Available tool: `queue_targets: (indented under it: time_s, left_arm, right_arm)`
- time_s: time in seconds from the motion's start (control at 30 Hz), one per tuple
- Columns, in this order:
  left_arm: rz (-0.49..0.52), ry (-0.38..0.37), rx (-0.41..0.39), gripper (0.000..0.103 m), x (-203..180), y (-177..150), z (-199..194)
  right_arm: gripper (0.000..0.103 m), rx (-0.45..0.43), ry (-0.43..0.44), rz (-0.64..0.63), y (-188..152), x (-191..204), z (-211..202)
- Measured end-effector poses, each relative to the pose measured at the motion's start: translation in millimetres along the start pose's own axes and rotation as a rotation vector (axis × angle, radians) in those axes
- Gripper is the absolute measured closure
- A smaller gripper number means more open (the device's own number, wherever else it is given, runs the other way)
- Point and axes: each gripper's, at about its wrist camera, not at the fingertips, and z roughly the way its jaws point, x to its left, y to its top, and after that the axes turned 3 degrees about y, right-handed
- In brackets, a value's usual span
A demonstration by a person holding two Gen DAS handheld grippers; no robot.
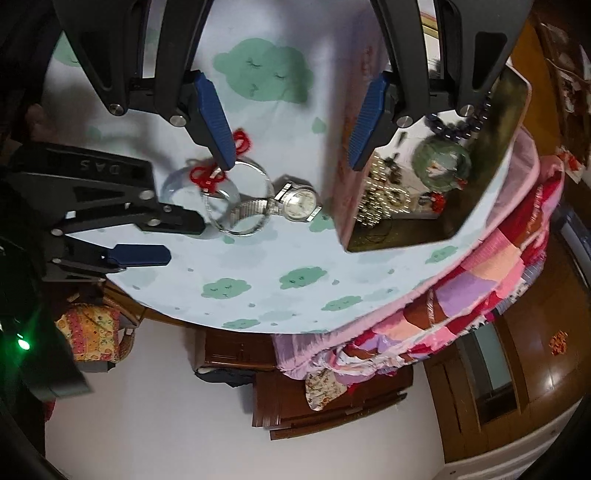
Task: Organize jewelry
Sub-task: 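Grasp the thin silver hoop with the right tool while the left tool grasps the red-corded charm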
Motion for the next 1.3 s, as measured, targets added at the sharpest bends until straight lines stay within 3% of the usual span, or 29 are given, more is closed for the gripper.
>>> queue_targets:
  time_s: [0.13, 0.27, 0.33, 0.43, 0.67, 1.07, 1.3]
  left_arm:
    - [-0.004, 0.073, -0.012, 0.040, 10, 1, 3]
    - [-0.028, 0.086, -0.004, 0.040, 21, 2, 8]
    - [-0.033, 0.083, 0.001, 0.040, 22, 2, 10]
    - [-0.029, 0.079, -0.002, 0.040, 21, 2, 8]
    - [-0.018, 0.063, -0.010, 0.040, 16, 3, 4]
    - [0.073, 0.002, -0.005, 0.040, -20, 1, 1]
    - [0.101, -0.018, 0.000, 0.040, -30, 2, 2]
  right_arm:
    - [0.060, 0.045, 0.000, 0.007, 5, 6, 17]
    - [0.066, 0.096, 0.008, 0.008, 5, 10, 28]
    - [0.085, 0.115, 0.034, 0.010, 5, 12, 31]
    - [0.096, 0.124, 0.054, -0.002, 4, 16, 30]
    - [0.097, 0.019, 0.031, 0.008, -3, 10, -5]
    - [0.097, -0.085, 0.063, 0.160, -15, -29, -39]
    - [0.097, -0.072, 0.014, 0.161, -19, -39, -41]
